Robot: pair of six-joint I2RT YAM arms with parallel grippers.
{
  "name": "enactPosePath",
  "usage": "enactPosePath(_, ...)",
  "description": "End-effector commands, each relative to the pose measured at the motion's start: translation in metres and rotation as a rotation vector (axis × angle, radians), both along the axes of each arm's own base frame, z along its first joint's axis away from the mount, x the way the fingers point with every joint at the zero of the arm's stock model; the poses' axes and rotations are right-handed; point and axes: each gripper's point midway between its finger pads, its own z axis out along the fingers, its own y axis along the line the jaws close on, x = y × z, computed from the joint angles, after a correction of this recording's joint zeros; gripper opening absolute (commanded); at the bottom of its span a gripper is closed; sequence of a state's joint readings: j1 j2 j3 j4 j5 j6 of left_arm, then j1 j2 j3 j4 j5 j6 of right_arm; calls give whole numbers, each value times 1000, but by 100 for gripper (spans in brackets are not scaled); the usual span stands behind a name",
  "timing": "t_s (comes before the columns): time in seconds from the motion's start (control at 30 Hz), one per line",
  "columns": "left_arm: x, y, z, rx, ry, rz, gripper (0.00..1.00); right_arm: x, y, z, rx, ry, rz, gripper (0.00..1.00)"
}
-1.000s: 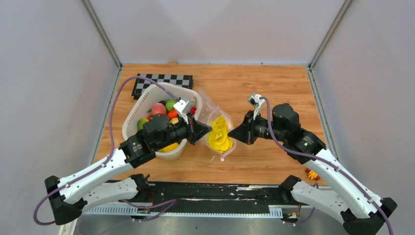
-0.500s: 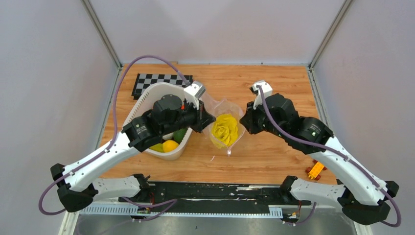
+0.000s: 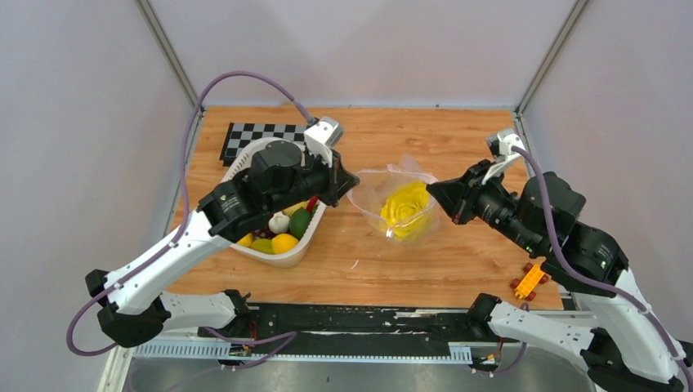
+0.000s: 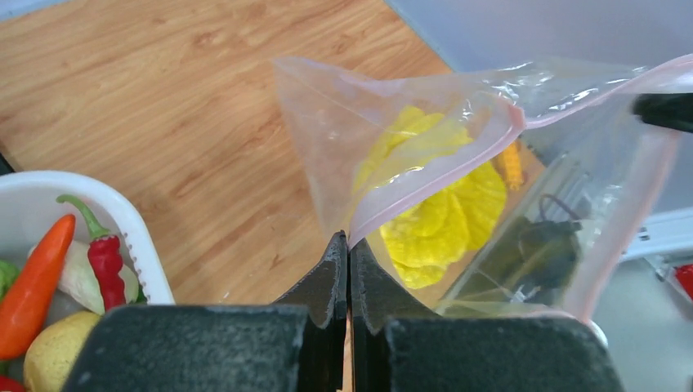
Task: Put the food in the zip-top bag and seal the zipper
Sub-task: Adjust the zipper food storage bag at the center of the board.
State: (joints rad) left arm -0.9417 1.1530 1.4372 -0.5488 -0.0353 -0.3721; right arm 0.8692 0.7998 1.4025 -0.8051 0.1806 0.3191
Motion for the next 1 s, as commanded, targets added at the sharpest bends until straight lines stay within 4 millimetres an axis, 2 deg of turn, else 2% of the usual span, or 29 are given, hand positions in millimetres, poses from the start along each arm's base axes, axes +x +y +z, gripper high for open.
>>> enactPosePath(0.0, 26, -14, -60, 127, 87, 42, 0, 1, 16, -4, -41, 67, 47, 0)
enactPosePath(0.07, 20, -27, -61, 64, 90, 10, 0, -8, 32, -2, 22, 26, 146, 0)
enactPosePath(0.1, 22, -26, -62, 35, 74, 36, 0, -7, 36, -8, 35, 2, 160, 0)
enactPosePath(0.2, 42, -1, -82, 47, 34, 186, 0, 2, 37, -48, -20, 82, 110, 0)
enactPosePath(0.27, 46, 16, -94, 50, 50, 223, 0, -3, 51, -63, -34, 109, 185, 0)
enactPosePath(0.37, 44, 34, -109, -16, 61, 254, 0, 2, 58, -70, -18, 110, 182, 0)
enactPosePath(0.47, 40, 45, -106, -57, 45, 280, 0, 10, 65, -77, 2, 108, 169, 0)
enactPosePath(0.6, 37, 57, -104, -32, 16, 294, 22, 13, 79, -70, 39, 99, 206, 0)
enactPosePath(0.7, 33, 56, -103, -38, 19, 277, 44, 11, 89, -59, 105, 77, 244, 0)
enactPosePath(0.8, 31, 64, -101, -42, 18, 298, 49, 19, 89, -57, 121, 78, 205, 0)
enactPosePath(0.87, 29, 70, -96, -45, 6, 311, 58, 25, 86, -60, 115, 89, 164, 0)
enactPosePath(0.97, 22, 73, -91, -41, 5, 287, 59, 33, 78, -62, 138, 100, 84, 0)
